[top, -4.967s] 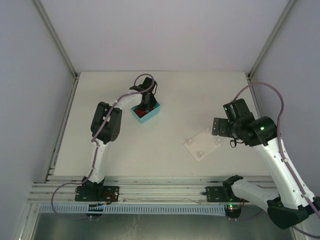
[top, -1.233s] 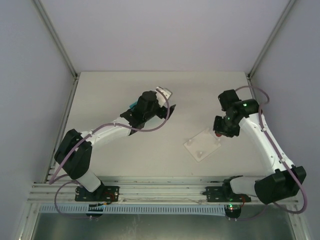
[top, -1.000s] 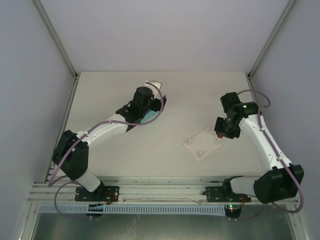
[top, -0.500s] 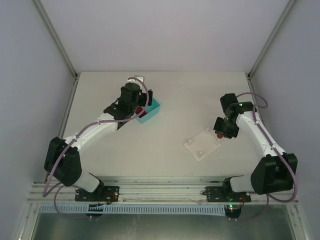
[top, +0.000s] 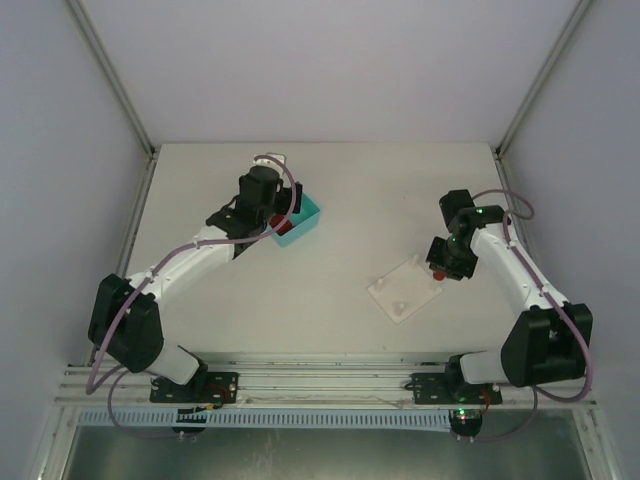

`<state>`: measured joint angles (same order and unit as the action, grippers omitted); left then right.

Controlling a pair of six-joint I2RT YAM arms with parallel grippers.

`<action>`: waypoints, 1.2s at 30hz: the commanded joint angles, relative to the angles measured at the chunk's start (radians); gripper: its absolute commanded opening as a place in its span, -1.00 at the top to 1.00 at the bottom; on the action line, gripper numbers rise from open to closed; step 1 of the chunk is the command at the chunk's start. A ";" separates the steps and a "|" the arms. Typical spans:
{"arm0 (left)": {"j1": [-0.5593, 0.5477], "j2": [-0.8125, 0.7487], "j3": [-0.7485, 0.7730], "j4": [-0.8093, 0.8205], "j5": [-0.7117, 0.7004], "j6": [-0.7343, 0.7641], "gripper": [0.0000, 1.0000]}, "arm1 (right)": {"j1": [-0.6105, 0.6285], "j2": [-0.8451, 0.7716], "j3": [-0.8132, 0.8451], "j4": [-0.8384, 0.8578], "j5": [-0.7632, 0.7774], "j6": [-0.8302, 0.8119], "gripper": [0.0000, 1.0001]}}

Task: Install the large spring

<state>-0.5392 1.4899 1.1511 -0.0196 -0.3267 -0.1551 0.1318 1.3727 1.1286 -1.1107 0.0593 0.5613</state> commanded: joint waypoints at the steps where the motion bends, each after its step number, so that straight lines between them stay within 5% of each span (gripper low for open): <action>1: 0.006 0.003 0.034 -0.006 -0.018 -0.007 -0.98 | -0.006 -0.002 -0.015 -0.017 -0.002 0.026 1.00; 19: 0.008 0.030 0.069 -0.017 -0.028 0.008 -0.99 | -0.007 0.032 -0.069 0.050 -0.015 0.031 0.91; 28: 0.058 0.076 0.090 -0.044 0.164 -0.071 -0.98 | -0.007 0.088 -0.142 0.169 -0.016 0.050 0.39; 36: 0.070 0.189 0.201 -0.238 0.162 -0.032 -0.86 | -0.008 0.028 -0.077 0.094 0.027 0.017 -0.03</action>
<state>-0.4690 1.6402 1.2800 -0.1345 -0.1928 -0.2142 0.1280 1.4544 0.9966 -0.9623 0.0536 0.5941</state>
